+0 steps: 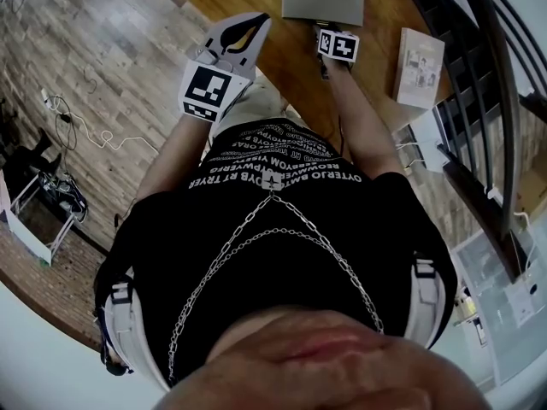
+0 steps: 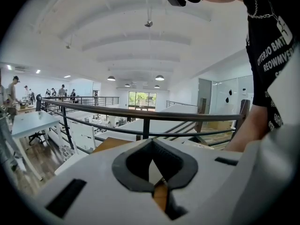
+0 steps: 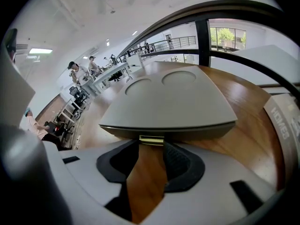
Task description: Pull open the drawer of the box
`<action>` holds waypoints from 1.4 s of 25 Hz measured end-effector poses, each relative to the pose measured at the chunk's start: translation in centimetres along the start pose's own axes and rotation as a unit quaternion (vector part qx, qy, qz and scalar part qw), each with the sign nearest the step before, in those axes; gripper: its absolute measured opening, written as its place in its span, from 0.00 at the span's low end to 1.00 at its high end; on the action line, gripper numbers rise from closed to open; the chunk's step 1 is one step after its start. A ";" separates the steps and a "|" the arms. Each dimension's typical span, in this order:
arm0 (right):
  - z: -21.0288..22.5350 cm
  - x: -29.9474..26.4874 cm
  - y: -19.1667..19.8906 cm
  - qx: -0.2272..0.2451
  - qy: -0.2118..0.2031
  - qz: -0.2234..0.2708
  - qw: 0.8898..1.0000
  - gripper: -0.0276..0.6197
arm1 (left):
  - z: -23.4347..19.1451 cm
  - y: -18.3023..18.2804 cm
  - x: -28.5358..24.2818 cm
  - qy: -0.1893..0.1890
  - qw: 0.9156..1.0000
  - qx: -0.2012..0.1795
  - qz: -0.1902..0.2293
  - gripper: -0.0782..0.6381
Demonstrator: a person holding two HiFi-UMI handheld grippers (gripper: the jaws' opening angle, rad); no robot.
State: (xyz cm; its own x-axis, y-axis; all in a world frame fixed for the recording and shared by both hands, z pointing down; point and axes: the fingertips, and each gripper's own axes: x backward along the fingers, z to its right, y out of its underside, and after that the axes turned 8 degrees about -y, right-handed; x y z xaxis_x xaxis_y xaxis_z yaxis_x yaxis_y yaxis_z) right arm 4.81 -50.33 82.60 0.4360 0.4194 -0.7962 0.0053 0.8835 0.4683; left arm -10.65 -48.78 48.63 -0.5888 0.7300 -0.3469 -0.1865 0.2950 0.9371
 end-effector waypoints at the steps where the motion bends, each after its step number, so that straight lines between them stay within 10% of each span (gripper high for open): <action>1: 0.0 0.1 0.2 -0.001 0.000 0.000 1.000 0.29 | 0.1 0.1 0.2 -0.001 1.000 0.000 0.000 0.12; 35: -1.1 3.3 6.1 -0.005 -0.015 -0.004 1.000 0.29 | 4.3 -1.4 4.1 -0.001 1.000 -0.022 0.012 0.12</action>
State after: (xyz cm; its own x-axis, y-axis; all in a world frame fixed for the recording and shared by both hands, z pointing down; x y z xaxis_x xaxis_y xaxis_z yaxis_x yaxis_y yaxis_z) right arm 5.28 -43.31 82.41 0.4623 0.4053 -0.7886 0.0005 0.8893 0.4574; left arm -9.41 -43.57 45.74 -0.5916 0.7378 -0.3250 -0.2067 0.2508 0.9457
